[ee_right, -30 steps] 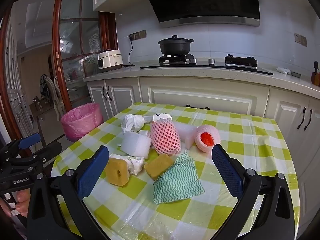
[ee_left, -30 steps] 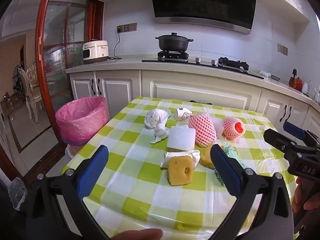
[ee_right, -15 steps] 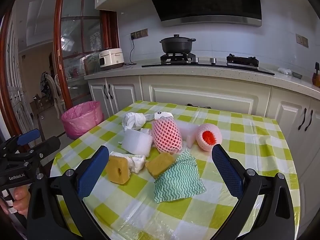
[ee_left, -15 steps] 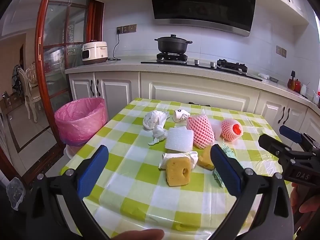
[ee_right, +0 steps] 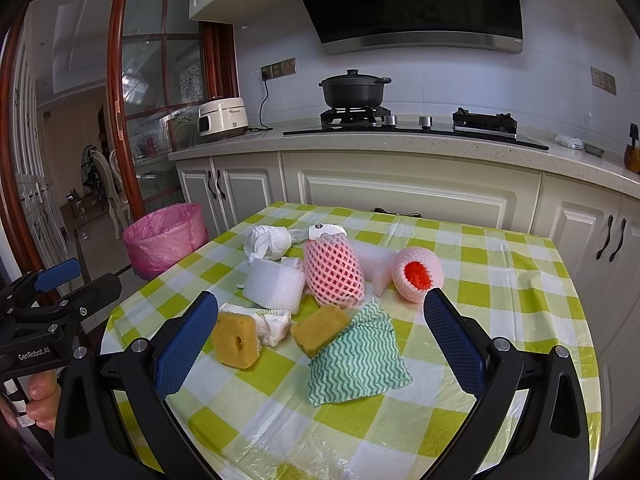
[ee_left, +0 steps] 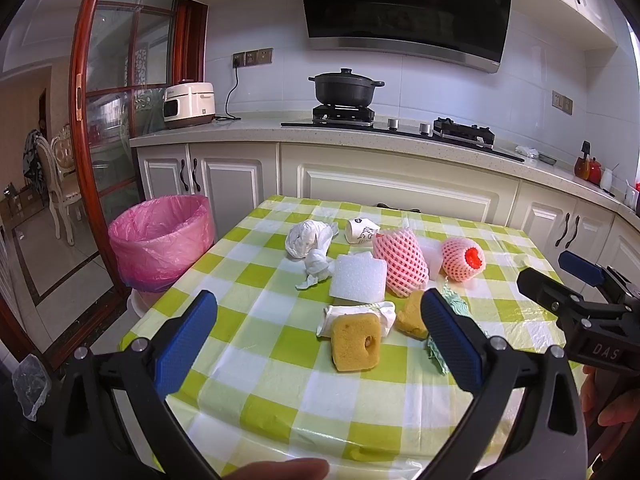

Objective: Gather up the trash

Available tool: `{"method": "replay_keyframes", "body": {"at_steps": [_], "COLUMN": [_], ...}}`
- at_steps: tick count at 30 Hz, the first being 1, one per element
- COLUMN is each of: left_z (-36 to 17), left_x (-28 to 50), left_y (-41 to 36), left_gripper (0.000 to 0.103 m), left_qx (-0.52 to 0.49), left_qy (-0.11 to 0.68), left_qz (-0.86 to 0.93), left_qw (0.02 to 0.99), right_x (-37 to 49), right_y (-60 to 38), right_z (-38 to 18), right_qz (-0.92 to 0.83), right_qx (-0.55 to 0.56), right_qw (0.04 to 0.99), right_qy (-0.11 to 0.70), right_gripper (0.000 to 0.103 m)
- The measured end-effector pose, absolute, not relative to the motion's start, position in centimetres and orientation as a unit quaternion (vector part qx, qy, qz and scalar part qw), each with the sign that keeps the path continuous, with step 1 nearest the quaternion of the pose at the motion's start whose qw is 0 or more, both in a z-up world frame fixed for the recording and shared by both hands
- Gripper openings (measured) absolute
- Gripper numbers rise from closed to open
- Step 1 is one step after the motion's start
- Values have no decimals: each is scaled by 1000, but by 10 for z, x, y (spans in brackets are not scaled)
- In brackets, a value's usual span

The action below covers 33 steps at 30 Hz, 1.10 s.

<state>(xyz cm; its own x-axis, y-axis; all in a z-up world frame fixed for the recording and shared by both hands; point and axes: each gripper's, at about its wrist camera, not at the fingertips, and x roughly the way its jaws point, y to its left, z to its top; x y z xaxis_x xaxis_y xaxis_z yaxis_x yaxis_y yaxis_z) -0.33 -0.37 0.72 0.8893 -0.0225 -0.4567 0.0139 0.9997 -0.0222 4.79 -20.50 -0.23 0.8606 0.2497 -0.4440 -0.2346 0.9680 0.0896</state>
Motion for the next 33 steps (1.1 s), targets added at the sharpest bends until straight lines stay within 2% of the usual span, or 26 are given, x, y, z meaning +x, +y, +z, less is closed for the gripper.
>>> {"method": "replay_keyframes", "body": {"at_steps": [33], "left_z": [3], "left_x": [-7], "left_y": [4], "left_gripper": [99], "left_qx": [-21], "left_qy": [238], "left_qz": [-3], "left_qw": [971], "right_x": [46], "right_y": [-203], "right_z": [-2], "right_qz": [127], "right_qx": [14], "right_qw": [966], "right_qy": [227], "right_gripper": [96]}}
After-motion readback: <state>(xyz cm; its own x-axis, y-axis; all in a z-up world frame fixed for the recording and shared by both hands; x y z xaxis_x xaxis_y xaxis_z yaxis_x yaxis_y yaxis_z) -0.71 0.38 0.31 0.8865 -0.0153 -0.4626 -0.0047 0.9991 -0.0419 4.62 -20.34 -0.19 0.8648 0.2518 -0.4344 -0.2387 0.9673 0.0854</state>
